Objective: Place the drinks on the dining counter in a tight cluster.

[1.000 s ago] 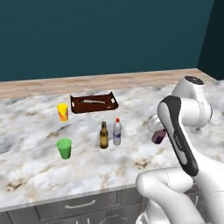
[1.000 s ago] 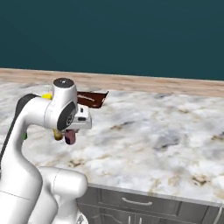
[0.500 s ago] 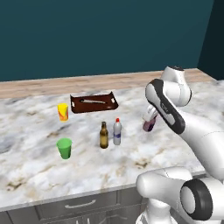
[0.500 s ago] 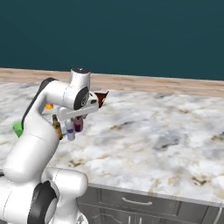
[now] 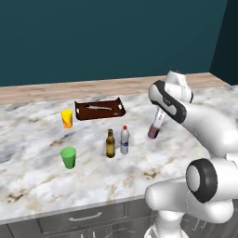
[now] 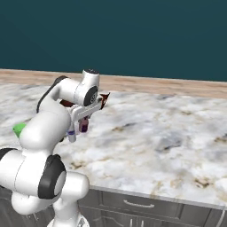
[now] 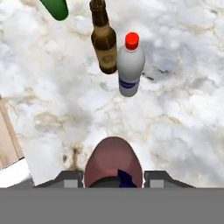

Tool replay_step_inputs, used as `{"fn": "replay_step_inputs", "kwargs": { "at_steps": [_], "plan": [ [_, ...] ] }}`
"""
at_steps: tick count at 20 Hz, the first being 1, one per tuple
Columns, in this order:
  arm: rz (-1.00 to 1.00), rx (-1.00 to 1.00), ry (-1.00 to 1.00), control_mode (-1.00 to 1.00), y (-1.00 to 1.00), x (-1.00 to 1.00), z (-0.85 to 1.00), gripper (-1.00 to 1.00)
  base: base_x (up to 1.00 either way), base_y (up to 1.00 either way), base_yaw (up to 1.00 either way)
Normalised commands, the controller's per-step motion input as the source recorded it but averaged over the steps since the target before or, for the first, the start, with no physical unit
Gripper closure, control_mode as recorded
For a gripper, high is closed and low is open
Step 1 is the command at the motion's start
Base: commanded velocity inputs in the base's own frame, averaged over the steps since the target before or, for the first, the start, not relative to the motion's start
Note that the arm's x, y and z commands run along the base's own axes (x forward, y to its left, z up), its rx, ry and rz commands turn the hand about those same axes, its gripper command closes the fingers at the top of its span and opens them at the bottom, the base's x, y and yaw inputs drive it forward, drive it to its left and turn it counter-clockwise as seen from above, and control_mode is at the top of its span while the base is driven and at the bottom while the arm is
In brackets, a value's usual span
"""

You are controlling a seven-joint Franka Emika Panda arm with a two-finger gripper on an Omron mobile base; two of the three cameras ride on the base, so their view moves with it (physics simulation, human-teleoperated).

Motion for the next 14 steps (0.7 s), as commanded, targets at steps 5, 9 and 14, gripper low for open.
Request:
{"fn": "replay_step_inputs", "kwargs": {
  "at_steps": [5, 9, 14],
  "plan": [
    [0.25, 0.00, -0.04, -1.00, 0.00, 0.07, -0.32, 1.00, 0.00, 0.00, 0.00],
    [0.19, 0.00, 0.00, -1.00, 0.08, 0.24, -0.52, 1.00, 0.00, 0.00, 0.00],
    [0.20, 0.00, 0.00, -1.00, 0.06, 0.18, -0.22, 1.00, 0.00, 0.00, 0.00]
  ]
}}
